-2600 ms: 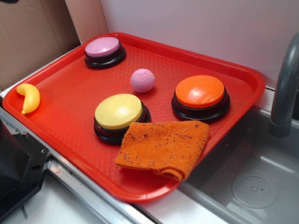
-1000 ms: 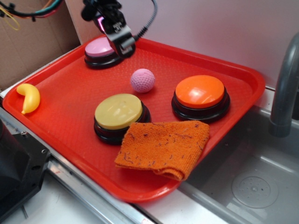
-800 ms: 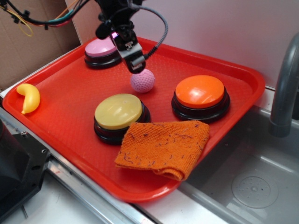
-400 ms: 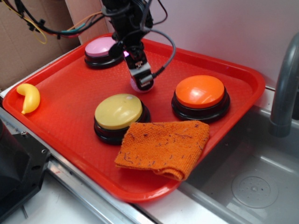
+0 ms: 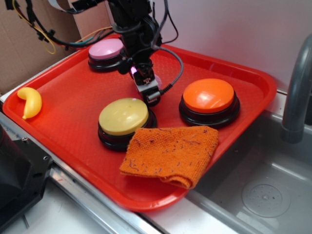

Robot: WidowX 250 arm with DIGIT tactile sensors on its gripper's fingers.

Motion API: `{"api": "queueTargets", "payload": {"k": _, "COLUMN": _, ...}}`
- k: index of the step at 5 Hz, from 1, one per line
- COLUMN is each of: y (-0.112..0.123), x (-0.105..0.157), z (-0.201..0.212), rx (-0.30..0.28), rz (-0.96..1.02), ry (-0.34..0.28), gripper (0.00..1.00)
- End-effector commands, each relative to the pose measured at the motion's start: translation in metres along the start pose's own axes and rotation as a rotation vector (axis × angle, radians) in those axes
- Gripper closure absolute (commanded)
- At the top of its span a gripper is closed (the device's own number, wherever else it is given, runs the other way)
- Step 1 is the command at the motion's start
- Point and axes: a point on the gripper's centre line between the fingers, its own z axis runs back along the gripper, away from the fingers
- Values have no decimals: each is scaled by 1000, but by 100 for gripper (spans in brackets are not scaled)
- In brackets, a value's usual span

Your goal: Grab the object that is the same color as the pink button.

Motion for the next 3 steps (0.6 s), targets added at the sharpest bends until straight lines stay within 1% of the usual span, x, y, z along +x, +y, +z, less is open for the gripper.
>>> {"api": "queueTargets", "payload": {"k": 1, "y": 4, "x": 12, "z": 5, "rx": 12, "rz": 7, "ry": -49, "gripper": 100}}
{"api": "queueTargets", "payload": {"k": 2, "y": 6, "x": 8, "z": 14, "rx": 28, "rz": 36, "ry": -42, "gripper": 100}}
{"api": "queueTargets", "payload": {"k": 3, "y": 11, "x": 6, "z": 31, "rx": 8, "rz": 93, "ry": -25, "gripper": 100}}
